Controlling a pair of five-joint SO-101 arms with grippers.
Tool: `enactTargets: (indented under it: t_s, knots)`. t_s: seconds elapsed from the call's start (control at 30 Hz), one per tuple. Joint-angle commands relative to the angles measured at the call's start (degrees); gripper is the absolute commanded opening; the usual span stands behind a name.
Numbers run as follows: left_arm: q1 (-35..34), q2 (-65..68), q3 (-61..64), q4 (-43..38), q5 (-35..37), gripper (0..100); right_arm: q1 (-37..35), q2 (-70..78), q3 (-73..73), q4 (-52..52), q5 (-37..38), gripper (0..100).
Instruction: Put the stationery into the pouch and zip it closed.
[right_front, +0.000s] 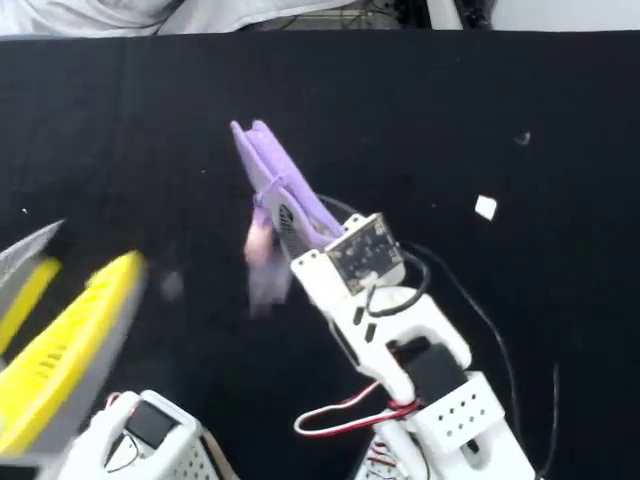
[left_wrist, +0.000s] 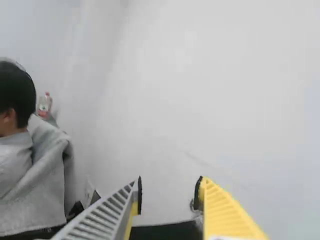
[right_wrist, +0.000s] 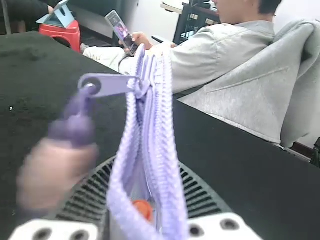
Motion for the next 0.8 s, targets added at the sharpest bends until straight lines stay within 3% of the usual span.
enactTargets:
  t_s: [0.0,0.23,0.4,0.57,0.77]
  knots:
    - [-7.0,-1.5,9.2,-0.3,0.4,20,1.8,2.2,-2.2,-1.5,-0.9,1.1]
    - [-22.6,-2.0,33.0,-10.2,-3.5,20,1.9,15.1,-9.3,0.1,-2.2,1.1]
    - [-35.6,-2.0,51.0,-24.3,0.4,20,1.9,20.7,-18.5,9.2,3.9,1.1]
    - [-39.0,-2.0,67.0,-37.9,3.3,20,2.5,19.6,-20.8,12.5,8.7,1.1]
    - [-37.4,-2.0,78.3,-48.9,3.7,20,3.0,14.7,-21.1,16.6,10.5,1.1]
